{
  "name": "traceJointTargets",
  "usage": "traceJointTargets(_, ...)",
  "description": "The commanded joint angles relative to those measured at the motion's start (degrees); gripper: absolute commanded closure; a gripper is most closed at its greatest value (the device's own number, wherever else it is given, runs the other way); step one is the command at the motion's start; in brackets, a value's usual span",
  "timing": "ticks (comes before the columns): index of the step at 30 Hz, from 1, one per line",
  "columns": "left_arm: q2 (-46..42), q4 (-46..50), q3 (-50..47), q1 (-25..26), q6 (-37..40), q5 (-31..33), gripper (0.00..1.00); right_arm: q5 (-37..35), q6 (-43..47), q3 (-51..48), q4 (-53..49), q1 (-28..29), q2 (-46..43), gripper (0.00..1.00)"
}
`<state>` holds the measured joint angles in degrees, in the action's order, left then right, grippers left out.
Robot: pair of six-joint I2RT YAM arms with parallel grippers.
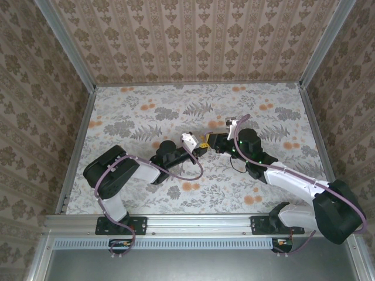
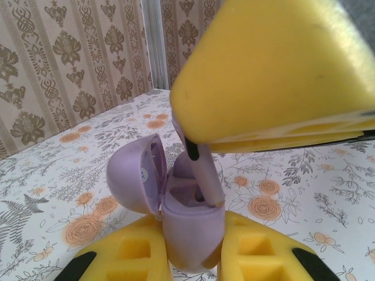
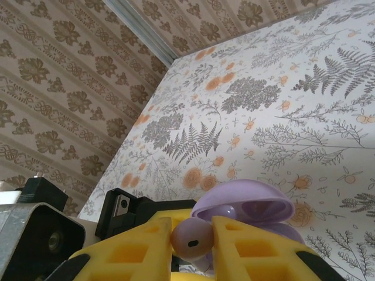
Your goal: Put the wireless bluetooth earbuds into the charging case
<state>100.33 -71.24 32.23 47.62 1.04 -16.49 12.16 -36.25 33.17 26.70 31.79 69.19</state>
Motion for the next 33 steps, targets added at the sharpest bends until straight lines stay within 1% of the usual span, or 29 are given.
traceJointTargets(1, -2.2, -2.8, 0.6, 0.3, -1.3, -0.2, 0.98, -2.4, 0.4, 0.4, 2.0, 0.4, -0.9, 0.77)
traceJointTargets(8, -2.1, -2.8, 0.9, 0.3, -1.9, -0.6, 0.99, -5.6, 0.2, -1.4, 3.3, 0.4, -2.7, 0.77)
traceJointTargets(33, -3.6, -2.9, 1.5, 0.4, -2.7, 0.0, 0.98, -4.1, -1.3, -1.3, 6.7, 1.1, 1.0, 0.77)
